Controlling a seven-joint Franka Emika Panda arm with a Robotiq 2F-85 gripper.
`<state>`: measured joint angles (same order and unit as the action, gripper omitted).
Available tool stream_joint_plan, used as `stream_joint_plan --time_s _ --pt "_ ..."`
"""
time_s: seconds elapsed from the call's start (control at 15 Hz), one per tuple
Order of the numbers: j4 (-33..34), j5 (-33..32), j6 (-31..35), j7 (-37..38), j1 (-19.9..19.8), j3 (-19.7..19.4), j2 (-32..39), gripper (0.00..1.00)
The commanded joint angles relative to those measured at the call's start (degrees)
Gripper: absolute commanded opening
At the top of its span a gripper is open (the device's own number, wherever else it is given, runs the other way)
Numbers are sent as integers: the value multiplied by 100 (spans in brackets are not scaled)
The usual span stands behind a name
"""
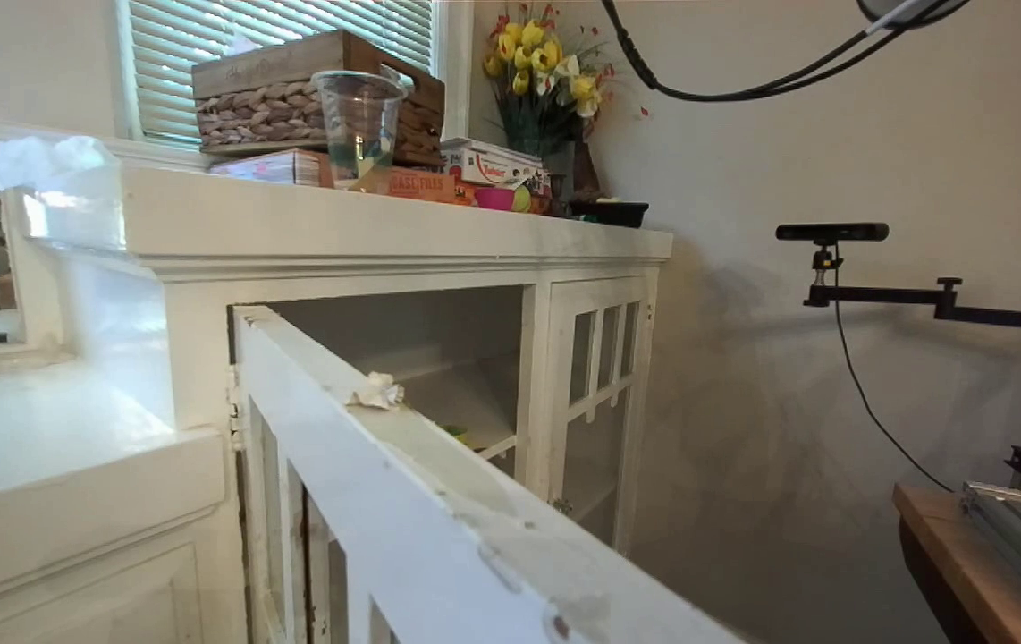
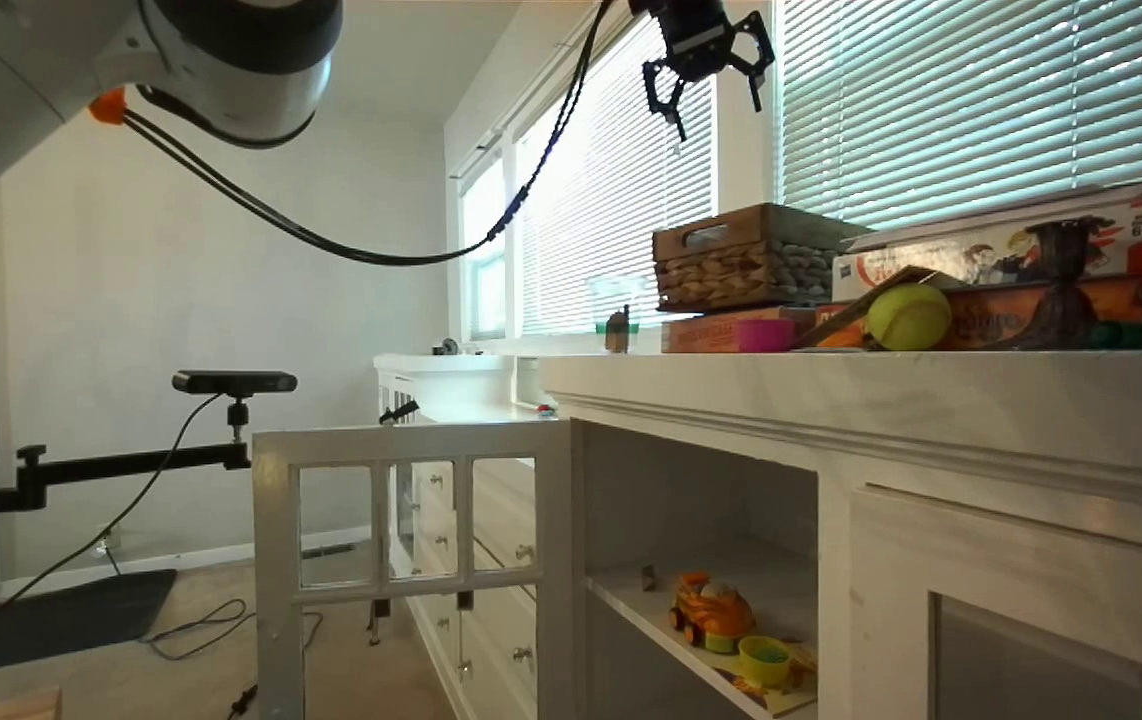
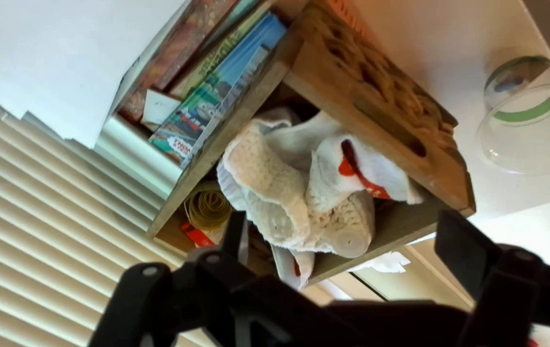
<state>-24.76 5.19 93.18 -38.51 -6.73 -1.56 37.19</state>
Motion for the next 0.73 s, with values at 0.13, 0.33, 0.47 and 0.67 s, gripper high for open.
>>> stream_joint_plan --time_s 0.13,0.33,0.47,0.67 --pt "-280 -107 -902 843 -202 90 -127 100" --pt "-172 -116 -1229 1216 -266 81 -50 100" --pt "21 -98 -1190 1060 -288 133 86 100" --pt "5 -93 -1205 1071 -302 148 86 100"
